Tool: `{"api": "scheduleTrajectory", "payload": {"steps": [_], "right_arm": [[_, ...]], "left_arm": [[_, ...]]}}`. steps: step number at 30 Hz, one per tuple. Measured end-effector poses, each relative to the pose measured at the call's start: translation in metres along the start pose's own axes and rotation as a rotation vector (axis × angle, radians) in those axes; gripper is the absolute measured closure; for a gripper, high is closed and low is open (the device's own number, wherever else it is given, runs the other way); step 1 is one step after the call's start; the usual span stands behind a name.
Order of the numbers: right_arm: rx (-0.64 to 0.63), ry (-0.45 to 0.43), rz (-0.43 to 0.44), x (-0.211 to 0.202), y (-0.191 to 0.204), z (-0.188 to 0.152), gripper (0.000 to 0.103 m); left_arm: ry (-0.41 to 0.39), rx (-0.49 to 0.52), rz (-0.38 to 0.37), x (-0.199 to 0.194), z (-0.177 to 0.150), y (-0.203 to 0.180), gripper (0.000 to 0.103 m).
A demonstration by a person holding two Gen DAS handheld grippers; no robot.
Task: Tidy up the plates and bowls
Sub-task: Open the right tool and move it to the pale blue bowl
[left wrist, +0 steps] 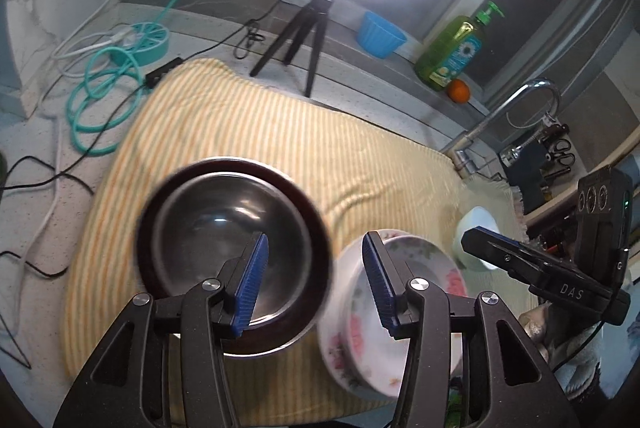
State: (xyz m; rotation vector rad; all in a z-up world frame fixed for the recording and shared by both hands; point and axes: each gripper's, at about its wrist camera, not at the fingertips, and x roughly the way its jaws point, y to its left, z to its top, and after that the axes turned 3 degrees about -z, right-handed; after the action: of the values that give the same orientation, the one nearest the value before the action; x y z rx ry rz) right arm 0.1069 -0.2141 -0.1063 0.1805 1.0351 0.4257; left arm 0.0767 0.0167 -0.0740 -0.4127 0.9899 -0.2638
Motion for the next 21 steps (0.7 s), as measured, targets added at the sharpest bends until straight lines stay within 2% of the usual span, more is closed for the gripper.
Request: {"api": "scheduleTrajectory", "payload": {"steps": [10,16,21], "right_arm": [[0.201,-0.063,-0.148,-0.042,-0.119,-0.015,0.035],[0.258,-0.082,-0.189,-0.055,-0.166,-0.023,0.035],[0.274,-0.074,-0.206,-0.055,-0.19,-0.025,0.035]], "left_arm": [[0.077,0.085,-0.096,0.049,-0.005,-0.067,0.055],[0.121,0.14,-0.143,0.081,-0.007,-0.111,0.055],[0.16,0.182,-0.173,0.109,-0.01,-0.14,0.055]]}}
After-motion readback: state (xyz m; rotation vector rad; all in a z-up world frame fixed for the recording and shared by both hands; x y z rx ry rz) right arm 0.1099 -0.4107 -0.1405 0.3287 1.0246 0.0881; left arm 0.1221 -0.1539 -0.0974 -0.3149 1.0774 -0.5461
